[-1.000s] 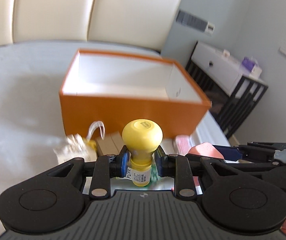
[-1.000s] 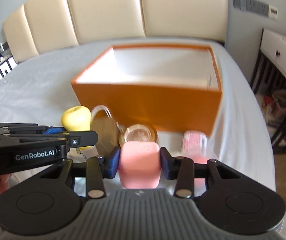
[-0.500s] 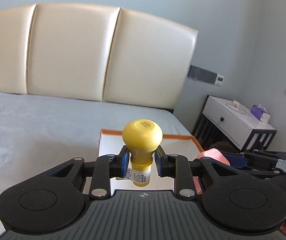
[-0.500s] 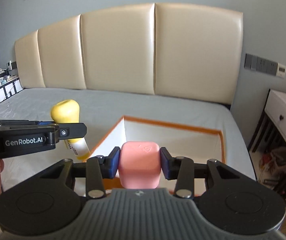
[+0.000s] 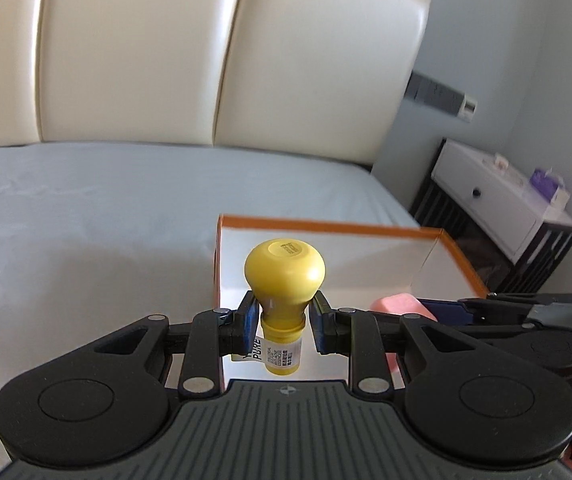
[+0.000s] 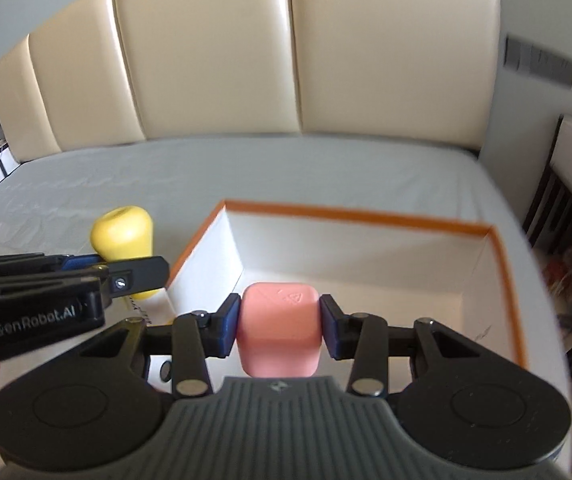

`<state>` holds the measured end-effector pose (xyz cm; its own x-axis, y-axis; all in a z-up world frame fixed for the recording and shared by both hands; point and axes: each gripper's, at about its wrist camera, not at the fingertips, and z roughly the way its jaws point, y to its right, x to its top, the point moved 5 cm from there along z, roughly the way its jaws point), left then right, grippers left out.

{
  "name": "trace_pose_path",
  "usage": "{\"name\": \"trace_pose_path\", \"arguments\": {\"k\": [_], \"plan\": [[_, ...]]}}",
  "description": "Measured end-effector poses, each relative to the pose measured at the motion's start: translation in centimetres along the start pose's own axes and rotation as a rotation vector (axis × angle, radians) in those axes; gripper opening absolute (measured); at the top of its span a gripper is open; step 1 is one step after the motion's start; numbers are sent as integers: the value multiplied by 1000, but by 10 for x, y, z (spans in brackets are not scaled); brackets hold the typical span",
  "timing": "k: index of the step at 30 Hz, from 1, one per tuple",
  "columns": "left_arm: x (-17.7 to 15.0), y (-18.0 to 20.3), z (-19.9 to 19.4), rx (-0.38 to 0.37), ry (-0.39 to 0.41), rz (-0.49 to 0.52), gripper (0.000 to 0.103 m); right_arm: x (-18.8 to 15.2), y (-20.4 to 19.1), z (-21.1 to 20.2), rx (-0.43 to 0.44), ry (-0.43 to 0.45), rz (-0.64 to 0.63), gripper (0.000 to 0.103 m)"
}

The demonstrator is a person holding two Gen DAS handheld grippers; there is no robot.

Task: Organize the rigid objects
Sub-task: 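Lift both held bottles and carry them over the orange box, then open the left gripper to drop the yellow bottle into the box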

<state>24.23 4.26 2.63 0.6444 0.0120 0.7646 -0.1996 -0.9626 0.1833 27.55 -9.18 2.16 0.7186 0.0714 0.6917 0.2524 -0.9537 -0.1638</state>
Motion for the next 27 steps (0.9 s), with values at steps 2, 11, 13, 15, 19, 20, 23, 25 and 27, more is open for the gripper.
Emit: {"name": "trace_pose_path", "arguments": {"k": [2,11,13,15,19,20,23,25,27], "plan": [[-8,-3,10,15,-35,11,30,-6,-2,14,2,-44,3,42],[-14,-14,40,28,-105,16,30,-15,5,58,1,-148,60,42],[-11,-14,44,43,-102,27,30,-11,7,64,-6,-152,75,42],[-7,-13,48,49,-101,23,30,-9,11,68,-11,-158,97,42],[-4,-14,50,67,-85,15,34,-7,13,77,-32,-162,113,42],[-4,-15,51,63,-79,14,35,-5,12,81,-36,-163,114,42],[-5,-15,50,58,-70,13,35,-8,12,85,-45,-168,110,42],[-5,-16,48,49,-67,-9,35,-9,11,89,-47,-178,112,42],[-6,-17,45,40,-64,-34,37,-10,9,90,-50,-181,115,42]]}}
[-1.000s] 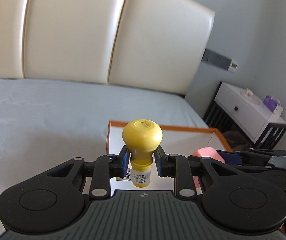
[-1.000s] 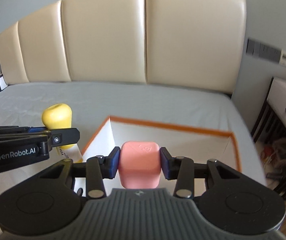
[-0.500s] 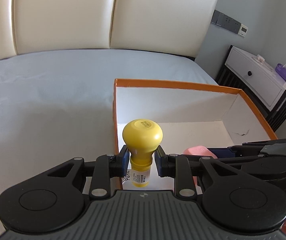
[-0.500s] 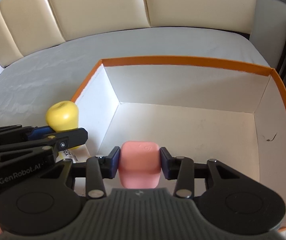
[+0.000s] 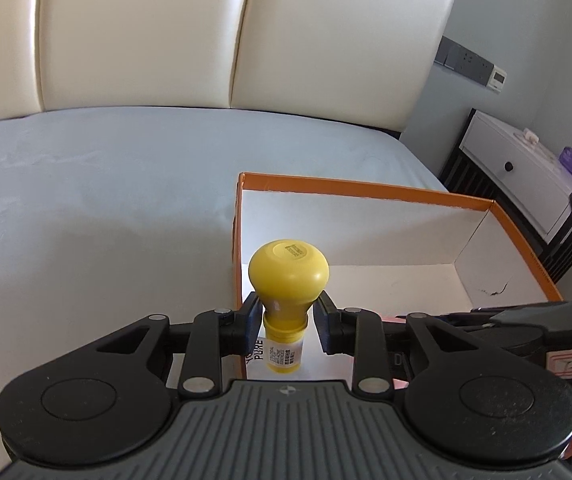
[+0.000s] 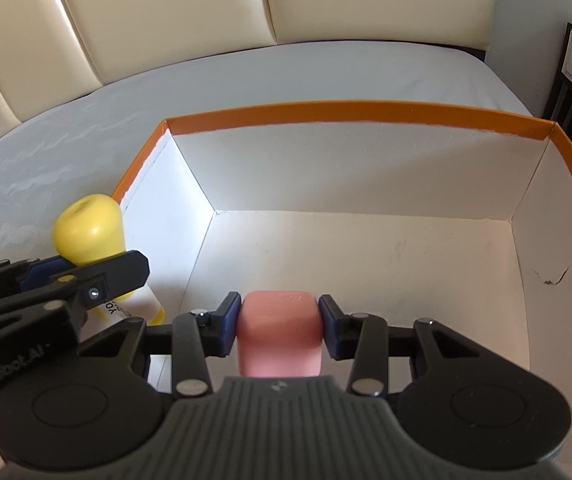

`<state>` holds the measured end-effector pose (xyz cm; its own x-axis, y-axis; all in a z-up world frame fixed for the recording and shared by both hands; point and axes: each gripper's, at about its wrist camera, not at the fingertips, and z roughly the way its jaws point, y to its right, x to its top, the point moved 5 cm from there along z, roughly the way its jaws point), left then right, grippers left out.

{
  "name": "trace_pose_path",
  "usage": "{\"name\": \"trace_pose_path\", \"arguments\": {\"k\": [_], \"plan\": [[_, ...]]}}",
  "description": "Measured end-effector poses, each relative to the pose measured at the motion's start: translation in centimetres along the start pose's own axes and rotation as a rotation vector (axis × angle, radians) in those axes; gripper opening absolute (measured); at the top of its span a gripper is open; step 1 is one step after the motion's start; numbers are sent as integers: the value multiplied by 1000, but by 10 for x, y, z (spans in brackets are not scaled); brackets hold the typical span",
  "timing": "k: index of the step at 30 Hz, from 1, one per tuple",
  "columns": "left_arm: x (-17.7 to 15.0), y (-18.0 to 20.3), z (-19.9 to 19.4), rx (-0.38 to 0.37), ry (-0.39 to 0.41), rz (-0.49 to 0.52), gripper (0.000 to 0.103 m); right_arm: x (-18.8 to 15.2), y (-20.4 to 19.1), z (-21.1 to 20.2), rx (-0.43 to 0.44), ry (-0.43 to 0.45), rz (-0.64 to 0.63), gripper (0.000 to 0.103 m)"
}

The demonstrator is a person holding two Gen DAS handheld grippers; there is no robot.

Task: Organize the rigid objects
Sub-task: 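Open the left gripper to drop the yellow bottle into the box, then open the right gripper to drop the pink bottle into the box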

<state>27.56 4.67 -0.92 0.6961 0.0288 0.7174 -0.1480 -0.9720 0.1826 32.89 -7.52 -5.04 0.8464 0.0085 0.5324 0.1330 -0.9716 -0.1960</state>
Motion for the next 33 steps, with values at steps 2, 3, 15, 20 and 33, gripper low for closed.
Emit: {"name": "trace_pose_path", "arguments": {"k": [2,3,15,20,33], "plan": [[-1,-1,-3,-11,3,-13,39,4,-4,3,-6,-3,0,42],[-1,-1,-4,-16,2,-19,40,6,-5,4,-7,-5,1,42],[0,-2,-9,-92,26,-85,64,11,-2,6,-57,-15,21,42],[3,-3,-21,-85,85,-115,74,11,-19,8,-65,-2,-51,42],[2,-9,-35,5,117,-97,81,12,-43,17,-118,-4,-116,47]]}}
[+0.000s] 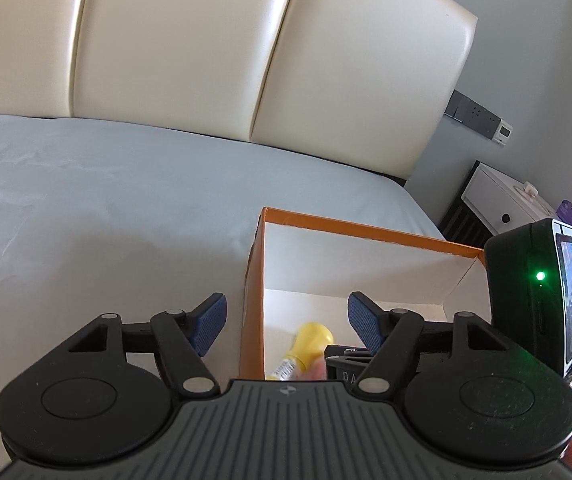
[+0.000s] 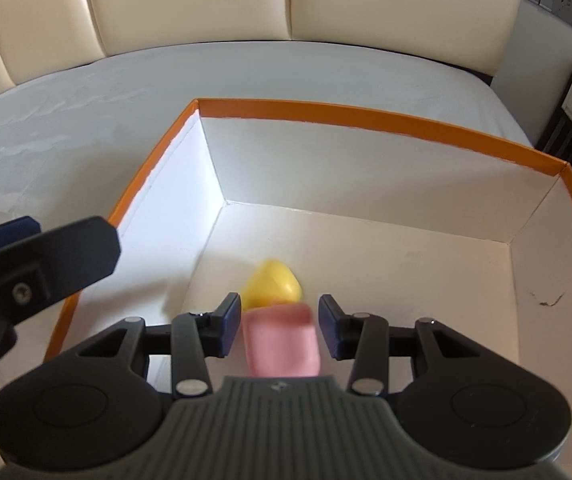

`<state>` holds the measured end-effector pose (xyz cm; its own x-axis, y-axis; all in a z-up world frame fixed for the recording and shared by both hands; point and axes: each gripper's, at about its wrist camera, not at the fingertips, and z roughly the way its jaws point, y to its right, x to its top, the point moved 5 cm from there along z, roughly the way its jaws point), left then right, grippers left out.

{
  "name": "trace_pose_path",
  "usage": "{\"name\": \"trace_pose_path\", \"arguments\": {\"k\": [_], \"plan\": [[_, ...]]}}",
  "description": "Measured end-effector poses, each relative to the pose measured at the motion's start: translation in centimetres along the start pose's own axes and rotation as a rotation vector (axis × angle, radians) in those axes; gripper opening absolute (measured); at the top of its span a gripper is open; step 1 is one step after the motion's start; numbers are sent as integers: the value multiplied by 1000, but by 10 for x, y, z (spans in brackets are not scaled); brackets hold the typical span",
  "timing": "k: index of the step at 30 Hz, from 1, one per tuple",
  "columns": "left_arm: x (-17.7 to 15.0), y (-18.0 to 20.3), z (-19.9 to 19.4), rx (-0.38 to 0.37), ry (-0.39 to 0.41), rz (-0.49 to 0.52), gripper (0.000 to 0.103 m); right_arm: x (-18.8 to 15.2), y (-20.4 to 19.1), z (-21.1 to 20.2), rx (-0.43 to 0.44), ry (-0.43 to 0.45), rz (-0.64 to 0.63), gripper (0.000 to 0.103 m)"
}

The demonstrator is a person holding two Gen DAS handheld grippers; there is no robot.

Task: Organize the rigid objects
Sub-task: 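Open the right gripper to drop the pink bottle into the box, then withdraw both grippers from the box back toward the remaining items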

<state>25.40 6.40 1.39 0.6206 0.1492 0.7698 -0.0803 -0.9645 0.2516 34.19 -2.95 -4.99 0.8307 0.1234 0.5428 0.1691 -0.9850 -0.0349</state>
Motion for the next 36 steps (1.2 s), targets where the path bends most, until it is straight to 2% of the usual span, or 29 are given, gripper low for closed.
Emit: {"name": "trace_pose_path", "arguments": {"k": [2,8,12,17,25,31,36], "plan": [[0,1,-2,-1,2,2,81,1,1,-3,5,9,3,52],[0,8,-14,-2,18,6,81,-1,2,-26,6,60,-27,54],[-1,14,-27,0,40,5,81,-5,4,-48,9,109,-44,62],[-6,26,-46,-6,69,24,81,-19,8,-80,15,181,-76,63],[-30,35,-79,12,96,5,81,-53,26,-128,18,299,-38,69],[-47,40,-92,38,86,24,81,-88,36,-148,16,307,4,71],[-70,44,-95,57,40,50,78,-115,37,-153,1,300,26,72]]}}
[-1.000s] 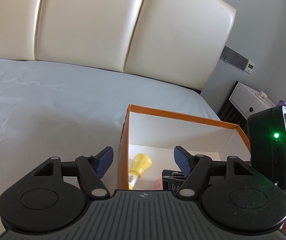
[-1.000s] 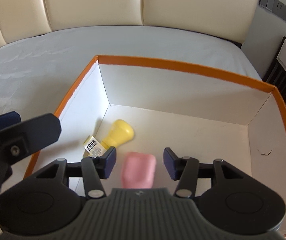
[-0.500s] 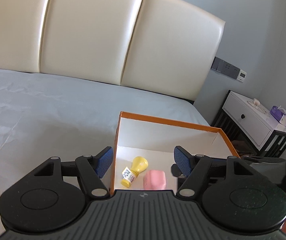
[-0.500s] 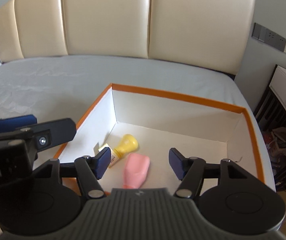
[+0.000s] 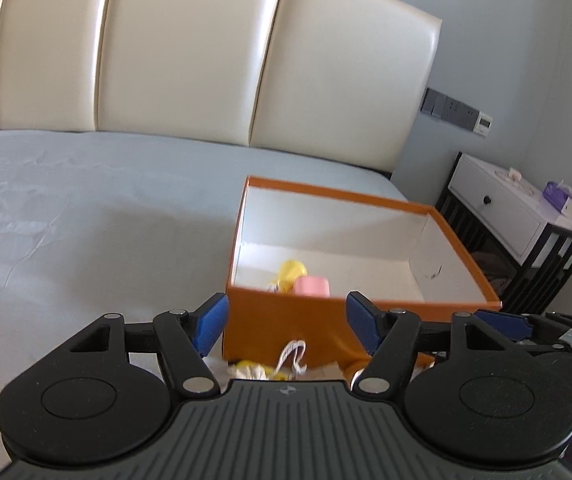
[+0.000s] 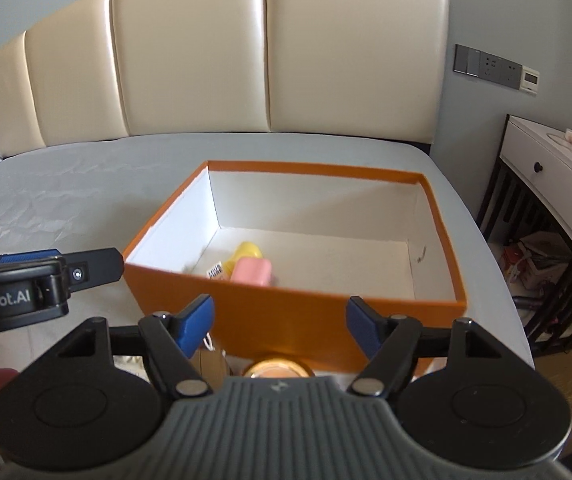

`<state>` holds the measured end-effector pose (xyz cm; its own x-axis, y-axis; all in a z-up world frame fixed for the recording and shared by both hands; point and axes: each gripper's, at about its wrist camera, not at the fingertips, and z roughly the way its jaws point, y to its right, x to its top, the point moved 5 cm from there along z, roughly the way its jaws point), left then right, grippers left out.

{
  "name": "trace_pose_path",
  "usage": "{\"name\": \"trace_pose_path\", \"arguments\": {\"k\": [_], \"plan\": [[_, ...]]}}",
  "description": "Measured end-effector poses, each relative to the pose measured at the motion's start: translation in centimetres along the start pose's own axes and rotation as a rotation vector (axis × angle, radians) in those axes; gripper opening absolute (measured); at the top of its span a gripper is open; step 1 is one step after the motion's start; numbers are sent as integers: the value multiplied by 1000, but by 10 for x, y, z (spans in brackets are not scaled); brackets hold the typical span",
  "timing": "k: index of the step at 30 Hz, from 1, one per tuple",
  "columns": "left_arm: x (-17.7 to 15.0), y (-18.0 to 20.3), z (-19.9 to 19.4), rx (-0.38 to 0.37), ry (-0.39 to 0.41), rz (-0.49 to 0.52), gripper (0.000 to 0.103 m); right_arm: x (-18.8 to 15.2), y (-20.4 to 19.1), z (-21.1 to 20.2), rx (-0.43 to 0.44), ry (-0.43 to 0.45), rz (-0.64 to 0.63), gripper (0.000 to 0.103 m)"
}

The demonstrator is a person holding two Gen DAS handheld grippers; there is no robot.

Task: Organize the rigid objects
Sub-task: 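Withdraw both grippers from the box back toward the remaining items, then grasp the white silver-lidded jar with the left gripper while the right grasps the clear cup with pink sponge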

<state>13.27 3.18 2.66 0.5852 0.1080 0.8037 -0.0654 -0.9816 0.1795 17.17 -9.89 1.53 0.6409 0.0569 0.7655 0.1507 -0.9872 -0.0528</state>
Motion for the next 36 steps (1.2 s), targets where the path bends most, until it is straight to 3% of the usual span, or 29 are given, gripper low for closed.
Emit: {"name": "trace_pose_path", "arguments": {"k": [10,12,16,27,36], "plan": [[-53,-11,-1,-7,-148,-23,76,-65,-2,-1,51,-136,18,71],[-64,-16,0,-11,-191,-34,76,-76,-5,2,51,-164,17,63],[-84,-24,-4,-36,-250,-77,76,-95,-12,7,40,-210,-7,58],[-103,-39,0,10,-292,-123,83,-121,-17,23,35,-309,-30,57],[-114,-36,11,-33,-331,-127,83,-126,-23,37,48,-339,-26,56]]}}
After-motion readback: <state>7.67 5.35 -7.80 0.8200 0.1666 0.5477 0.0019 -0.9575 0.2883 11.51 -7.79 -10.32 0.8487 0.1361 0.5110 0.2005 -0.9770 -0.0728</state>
